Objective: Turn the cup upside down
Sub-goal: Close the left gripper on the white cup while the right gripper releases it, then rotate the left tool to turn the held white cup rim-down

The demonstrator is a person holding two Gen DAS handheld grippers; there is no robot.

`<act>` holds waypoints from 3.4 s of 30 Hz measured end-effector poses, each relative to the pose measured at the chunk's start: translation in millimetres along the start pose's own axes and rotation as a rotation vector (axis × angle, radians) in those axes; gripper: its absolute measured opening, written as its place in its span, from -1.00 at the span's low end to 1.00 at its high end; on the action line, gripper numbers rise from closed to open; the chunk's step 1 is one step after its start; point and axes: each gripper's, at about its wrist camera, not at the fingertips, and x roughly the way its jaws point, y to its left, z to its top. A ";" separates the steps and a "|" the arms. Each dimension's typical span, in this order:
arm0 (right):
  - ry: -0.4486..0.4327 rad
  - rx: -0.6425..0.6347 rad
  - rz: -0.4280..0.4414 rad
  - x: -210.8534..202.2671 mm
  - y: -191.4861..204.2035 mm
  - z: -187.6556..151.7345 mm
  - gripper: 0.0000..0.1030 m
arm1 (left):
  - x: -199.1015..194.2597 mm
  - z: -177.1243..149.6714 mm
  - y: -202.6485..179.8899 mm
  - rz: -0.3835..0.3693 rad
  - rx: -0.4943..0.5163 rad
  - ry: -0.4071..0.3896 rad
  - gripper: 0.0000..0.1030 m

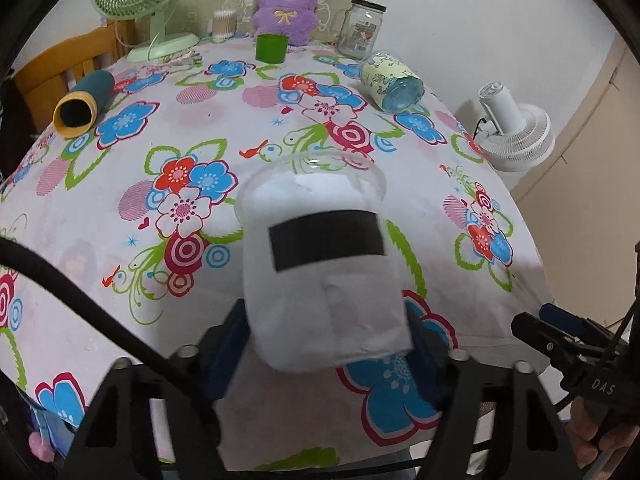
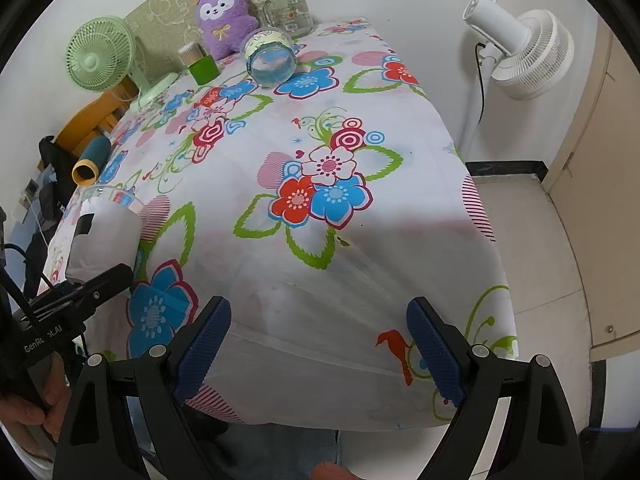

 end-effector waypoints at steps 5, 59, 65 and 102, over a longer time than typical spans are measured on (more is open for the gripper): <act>-0.002 -0.005 0.009 -1.8 3.7 -0.1 0.77 | -5.0 0.7 1.5 0.010 0.018 -0.024 0.22; -0.090 -0.316 0.144 14.2 93.6 9.4 0.77 | -23.9 69.2 50.0 0.168 0.517 0.802 0.21; -0.092 -0.342 0.135 13.9 98.7 8.1 0.77 | -9.5 63.2 40.2 0.225 0.600 0.894 0.21; -0.094 -0.370 0.170 25.0 103.8 -5.4 0.77 | 17.6 74.2 -18.6 0.644 0.981 0.987 0.21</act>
